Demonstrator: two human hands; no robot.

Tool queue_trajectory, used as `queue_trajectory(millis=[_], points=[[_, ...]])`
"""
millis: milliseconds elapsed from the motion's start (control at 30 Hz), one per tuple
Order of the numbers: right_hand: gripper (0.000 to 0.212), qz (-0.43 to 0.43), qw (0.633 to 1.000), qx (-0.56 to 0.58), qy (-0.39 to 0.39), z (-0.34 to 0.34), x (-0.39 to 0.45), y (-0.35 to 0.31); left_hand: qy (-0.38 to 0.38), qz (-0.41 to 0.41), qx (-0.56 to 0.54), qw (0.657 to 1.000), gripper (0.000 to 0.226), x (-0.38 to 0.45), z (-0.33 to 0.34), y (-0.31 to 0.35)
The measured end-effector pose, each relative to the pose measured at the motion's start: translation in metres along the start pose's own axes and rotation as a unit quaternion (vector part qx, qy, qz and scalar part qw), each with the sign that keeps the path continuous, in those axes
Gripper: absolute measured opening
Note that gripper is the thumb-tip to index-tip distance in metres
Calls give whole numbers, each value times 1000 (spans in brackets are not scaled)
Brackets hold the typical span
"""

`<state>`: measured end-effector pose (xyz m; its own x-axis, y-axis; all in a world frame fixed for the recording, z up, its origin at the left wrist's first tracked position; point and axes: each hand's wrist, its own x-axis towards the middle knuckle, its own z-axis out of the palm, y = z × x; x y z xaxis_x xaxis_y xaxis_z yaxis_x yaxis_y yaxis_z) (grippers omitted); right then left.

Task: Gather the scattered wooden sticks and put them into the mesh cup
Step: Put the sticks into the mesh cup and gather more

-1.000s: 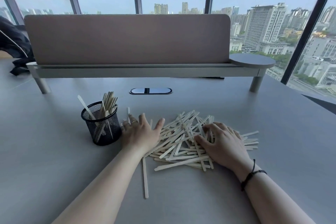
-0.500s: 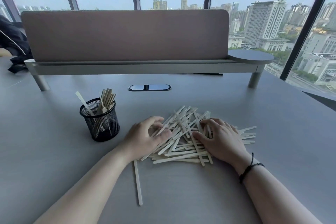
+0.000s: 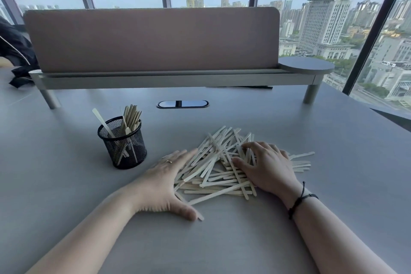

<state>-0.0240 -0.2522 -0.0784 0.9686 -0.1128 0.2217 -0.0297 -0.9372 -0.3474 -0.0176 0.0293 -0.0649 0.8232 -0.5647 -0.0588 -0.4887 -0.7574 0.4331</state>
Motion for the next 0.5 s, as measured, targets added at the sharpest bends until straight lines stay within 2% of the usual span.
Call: queue_trajectory(millis=[233,333,433,500], points=[[60,-16,1000,-2,-3,4,-1,-12,87,-9,68,994,128,21,14,31],[56,-12,1000,5,1,4,-1,-11,127,-17,78,989,109,27,14,40],[52,-11,1000,9,5,4,-2,-11,144,-10,108,984,89,32,19,46],[51,-12,1000,12,5,5,-1,-12,139,-7,133,981,84,32,22,48]])
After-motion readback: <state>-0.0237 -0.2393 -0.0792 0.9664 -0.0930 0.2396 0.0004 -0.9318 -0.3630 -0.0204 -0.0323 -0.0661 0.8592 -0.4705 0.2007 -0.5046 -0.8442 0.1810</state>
